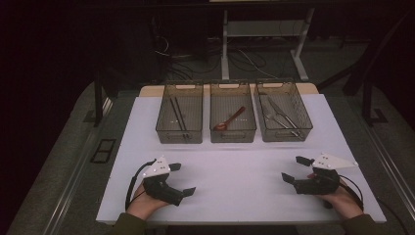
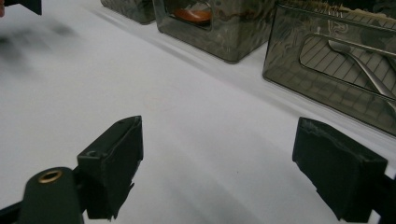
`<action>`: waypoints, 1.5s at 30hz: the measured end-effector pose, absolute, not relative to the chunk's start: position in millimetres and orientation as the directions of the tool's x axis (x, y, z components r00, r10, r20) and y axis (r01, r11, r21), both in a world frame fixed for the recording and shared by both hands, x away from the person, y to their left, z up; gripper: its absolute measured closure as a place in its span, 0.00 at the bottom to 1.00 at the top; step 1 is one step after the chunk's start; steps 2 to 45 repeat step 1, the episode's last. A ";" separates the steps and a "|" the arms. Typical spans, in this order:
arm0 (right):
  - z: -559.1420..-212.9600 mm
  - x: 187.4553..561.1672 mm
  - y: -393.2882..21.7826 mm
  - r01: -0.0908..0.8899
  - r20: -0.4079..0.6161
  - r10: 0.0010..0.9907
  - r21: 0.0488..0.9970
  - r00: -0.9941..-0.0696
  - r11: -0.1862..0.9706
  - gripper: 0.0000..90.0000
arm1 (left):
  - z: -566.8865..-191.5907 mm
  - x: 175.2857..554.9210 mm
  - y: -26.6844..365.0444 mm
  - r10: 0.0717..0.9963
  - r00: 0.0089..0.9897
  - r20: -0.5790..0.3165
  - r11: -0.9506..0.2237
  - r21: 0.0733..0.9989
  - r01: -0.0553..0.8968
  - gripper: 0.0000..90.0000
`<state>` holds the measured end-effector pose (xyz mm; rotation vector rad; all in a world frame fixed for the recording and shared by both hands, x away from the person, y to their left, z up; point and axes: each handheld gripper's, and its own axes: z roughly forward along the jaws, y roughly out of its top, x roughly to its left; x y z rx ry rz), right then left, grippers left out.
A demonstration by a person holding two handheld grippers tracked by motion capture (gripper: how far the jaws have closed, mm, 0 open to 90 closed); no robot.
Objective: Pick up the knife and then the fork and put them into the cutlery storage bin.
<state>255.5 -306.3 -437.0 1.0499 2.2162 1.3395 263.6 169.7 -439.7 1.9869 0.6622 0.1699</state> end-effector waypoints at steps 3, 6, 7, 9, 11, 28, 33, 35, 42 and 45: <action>-436.8 255.5 -305.9 0.414 0.080 0.740 0.866 -0.668 0.280 0.17 | -439.8 263.6 169.6 0.519 0.840 -0.157 -0.357 0.853 0.380 0.00; -436.8 255.5 -305.9 0.414 0.080 0.740 0.866 -0.668 0.280 0.17 | -439.8 263.6 169.6 0.519 0.840 -0.157 -0.357 0.853 0.380 0.00; -436.8 255.5 -305.9 0.414 0.080 0.740 0.866 -0.668 0.280 0.17 | -439.8 263.6 169.6 0.519 0.840 -0.157 -0.357 0.853 0.380 0.00; -436.8 255.5 -305.9 0.414 0.080 0.740 0.866 -0.668 0.280 0.17 | -439.8 263.6 169.6 0.519 0.840 -0.157 -0.357 0.853 0.380 0.00; -436.8 255.5 -305.9 0.414 0.080 0.740 0.866 -0.668 0.280 0.17 | -439.8 263.6 169.6 0.519 0.840 -0.157 -0.357 0.853 0.380 0.00; -436.8 255.5 -305.9 0.414 0.080 0.740 0.866 -0.668 0.280 0.17 | -439.8 263.6 169.6 0.519 0.840 -0.157 -0.357 0.853 0.380 0.00; -436.8 255.5 -305.9 0.414 0.080 0.740 0.866 -0.668 0.280 0.17 | -439.8 263.6 169.6 0.519 0.840 -0.157 -0.357 0.853 0.380 0.00; -436.8 255.5 -305.9 0.414 0.080 0.740 0.866 -0.668 0.280 0.17 | -439.8 263.6 169.6 0.519 0.840 -0.157 -0.357 0.853 0.380 0.00; -436.8 255.5 -305.9 0.414 0.080 0.740 0.866 -0.668 0.280 0.17 | -439.8 263.6 169.6 0.519 0.840 -0.157 -0.357 0.853 0.380 0.00; -436.8 255.5 -305.9 0.414 0.080 0.740 0.866 -0.668 0.280 0.17 | -439.8 263.6 169.6 0.519 0.840 -0.157 -0.357 0.853 0.380 0.00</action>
